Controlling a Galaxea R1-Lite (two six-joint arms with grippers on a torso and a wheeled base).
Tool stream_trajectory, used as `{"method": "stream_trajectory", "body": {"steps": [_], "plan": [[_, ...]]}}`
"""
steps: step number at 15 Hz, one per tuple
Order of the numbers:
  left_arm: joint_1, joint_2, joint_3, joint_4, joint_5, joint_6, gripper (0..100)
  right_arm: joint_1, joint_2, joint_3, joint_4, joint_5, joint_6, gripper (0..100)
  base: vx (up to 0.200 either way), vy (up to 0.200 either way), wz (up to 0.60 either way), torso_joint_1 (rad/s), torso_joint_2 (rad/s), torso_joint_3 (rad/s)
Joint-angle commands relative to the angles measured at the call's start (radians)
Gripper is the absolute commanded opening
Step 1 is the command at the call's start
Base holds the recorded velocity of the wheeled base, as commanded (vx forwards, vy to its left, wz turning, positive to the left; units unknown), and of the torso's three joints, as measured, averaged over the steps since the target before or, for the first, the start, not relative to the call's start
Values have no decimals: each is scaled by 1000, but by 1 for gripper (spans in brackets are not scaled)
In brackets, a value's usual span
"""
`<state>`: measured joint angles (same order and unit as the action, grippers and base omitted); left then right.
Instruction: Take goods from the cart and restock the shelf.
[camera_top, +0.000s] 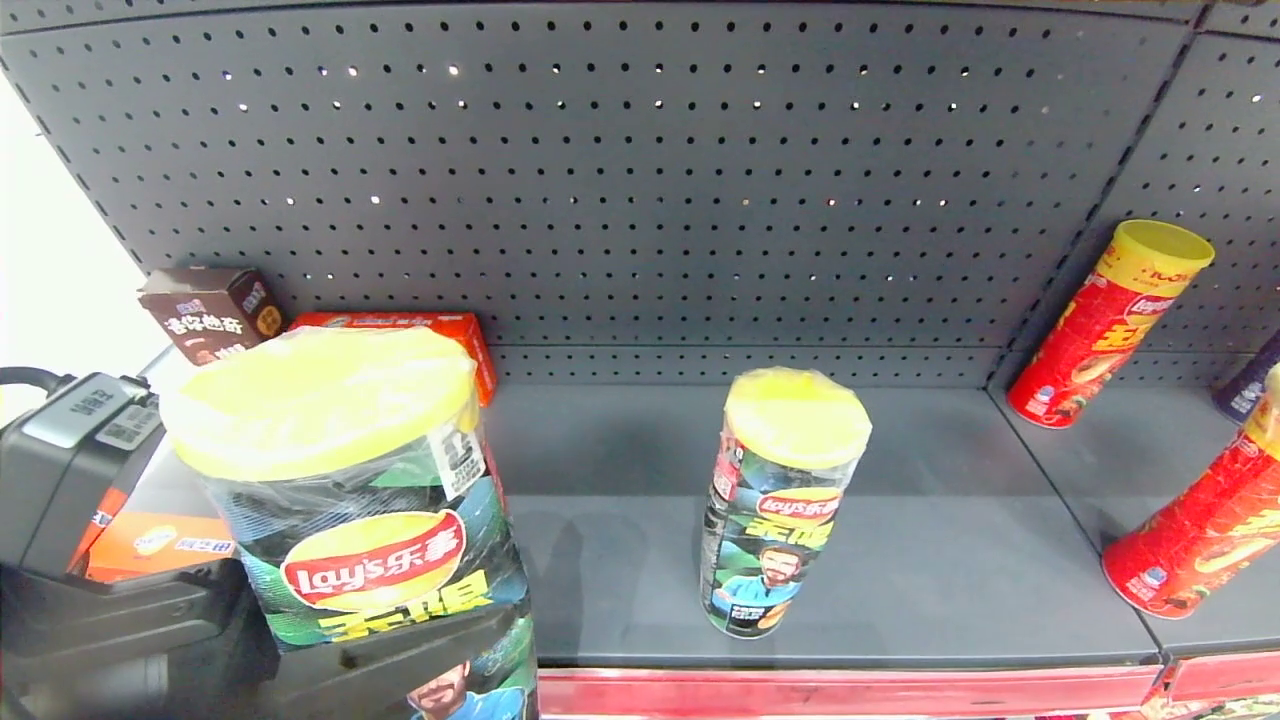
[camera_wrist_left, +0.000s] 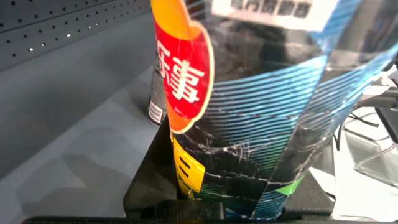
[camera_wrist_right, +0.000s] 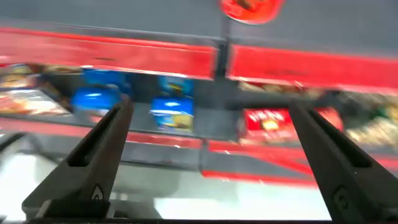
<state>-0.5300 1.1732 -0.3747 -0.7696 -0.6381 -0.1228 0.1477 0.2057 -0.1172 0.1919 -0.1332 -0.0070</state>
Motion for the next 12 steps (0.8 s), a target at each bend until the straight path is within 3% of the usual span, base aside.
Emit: {"method": "stream_trajectory", "body": {"steps": [1,3,6,8,12], "plan": [[-1,-3,13,0,0,0,0,-293,-52,-1,3,49,-1,100,0,0,0,0,0,0],[-2,-10,23,0,0,-1,0,-312,-103,14,-20,213,10,100,0,0,0,0,0,0],[-2,-15,22,0,0,-1,0,-312,-103,103,-227,259,-1,100,0,0,0,0,0,0],[-2,-17,22,0,0,-1,0,-312,-103,116,-253,83,7,100,0,0,0,0,0,0],[-2,-15,22,0,0,-1,0,-312,-103,106,-229,10,-33,100,0,0,0,0,0,0]]}}
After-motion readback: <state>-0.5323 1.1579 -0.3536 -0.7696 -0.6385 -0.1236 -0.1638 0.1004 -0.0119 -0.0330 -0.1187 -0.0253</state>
